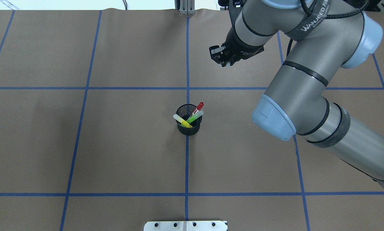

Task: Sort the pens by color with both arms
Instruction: 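Lift the blue highlighter out of the cup with the right gripper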

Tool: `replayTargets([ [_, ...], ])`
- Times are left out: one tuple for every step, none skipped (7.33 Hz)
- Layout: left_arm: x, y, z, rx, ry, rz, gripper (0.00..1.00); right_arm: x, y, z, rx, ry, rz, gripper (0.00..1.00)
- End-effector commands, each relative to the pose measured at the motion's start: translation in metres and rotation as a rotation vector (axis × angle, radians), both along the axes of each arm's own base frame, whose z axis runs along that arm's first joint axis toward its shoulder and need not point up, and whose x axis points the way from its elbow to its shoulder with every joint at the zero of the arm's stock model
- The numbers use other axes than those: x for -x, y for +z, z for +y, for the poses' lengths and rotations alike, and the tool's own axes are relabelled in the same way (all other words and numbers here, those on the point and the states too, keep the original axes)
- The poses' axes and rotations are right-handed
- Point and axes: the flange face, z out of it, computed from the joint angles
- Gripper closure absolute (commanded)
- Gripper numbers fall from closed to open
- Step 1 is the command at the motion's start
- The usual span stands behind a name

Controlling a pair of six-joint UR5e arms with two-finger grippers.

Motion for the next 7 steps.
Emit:
replayTargets([
  [-0.001,-0.001,0.000,-0.002,-0.001,0.001,0.00,0.022,0.029,-0.035,0.003,0.111,0.019,0.84],
  [-0.002,-0.001,0.000,-0.002,0.001,0.001,0.00,0.043,0.045,-0.049,-0.011,0.156,0.032,0.84],
  [-0.002,-0.002,0.000,-0.002,0.000,0.001,0.00,0.069,0.063,-0.052,-0.022,0.168,0.015,0.84],
  [-0.003,-0.002,0.000,-0.002,0.001,0.001,0.00,0.085,0.070,-0.051,-0.032,0.186,-0.004,0.84],
  [-0.003,-0.002,0.000,-0.002,0.001,0.001,0.00,0.100,0.080,-0.040,-0.044,0.184,0.009,0.84],
  [-0.003,-0.002,0.000,-0.002,0.001,0.001,0.00,0.117,0.086,-0.032,-0.062,0.195,0.020,0.84],
  [-0.003,-0.002,0.000,-0.004,0.002,0.001,0.00,0.125,0.094,-0.025,-0.069,0.194,0.022,0.84],
])
